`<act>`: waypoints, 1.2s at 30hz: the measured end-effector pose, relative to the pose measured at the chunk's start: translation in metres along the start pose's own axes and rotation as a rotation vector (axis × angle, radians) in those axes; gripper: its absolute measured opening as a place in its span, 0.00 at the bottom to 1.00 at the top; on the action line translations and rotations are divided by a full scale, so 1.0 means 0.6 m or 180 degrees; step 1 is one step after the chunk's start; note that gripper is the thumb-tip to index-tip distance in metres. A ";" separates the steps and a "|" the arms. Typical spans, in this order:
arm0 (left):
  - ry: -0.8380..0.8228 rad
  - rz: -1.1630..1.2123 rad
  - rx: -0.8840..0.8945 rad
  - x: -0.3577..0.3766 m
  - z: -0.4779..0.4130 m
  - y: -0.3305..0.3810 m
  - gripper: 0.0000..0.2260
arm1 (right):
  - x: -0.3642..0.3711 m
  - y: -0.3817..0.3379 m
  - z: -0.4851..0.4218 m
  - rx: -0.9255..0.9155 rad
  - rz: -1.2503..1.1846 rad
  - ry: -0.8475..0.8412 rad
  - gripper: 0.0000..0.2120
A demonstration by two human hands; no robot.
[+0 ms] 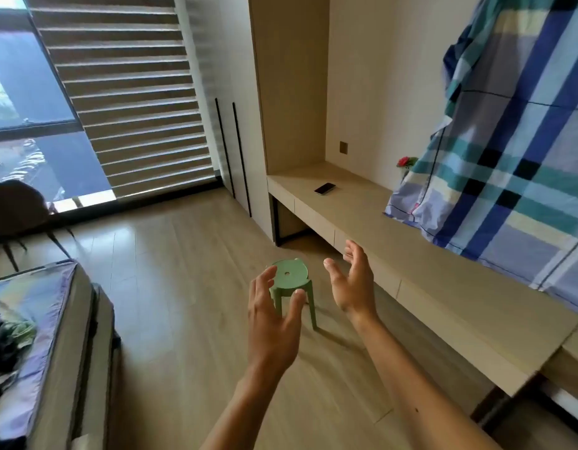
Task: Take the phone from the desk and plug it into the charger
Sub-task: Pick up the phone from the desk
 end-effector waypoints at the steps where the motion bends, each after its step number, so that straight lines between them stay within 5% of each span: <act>1: 0.0038 0.0036 0.0023 0.005 -0.027 -0.008 0.25 | 0.015 -0.003 -0.026 -0.0031 -0.0041 -0.0049 0.31; 23: -0.0450 0.0390 -0.0403 0.142 -0.740 -0.328 0.21 | 0.430 0.022 -0.620 0.0513 0.0214 -0.0070 0.30; 36: -0.0950 0.0292 -0.0466 0.334 -1.154 -0.496 0.21 | 0.626 0.110 -1.047 0.0850 0.0065 0.0120 0.29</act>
Point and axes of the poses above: each hand's wrist, its own z-axis away from the middle knuckle, its own x-axis out of the palm, y = z × x, the point moved 8 cm from there along -z, towards the middle knuckle, and after that the axes turned 12 degrees about z, right-handed, at the moved point
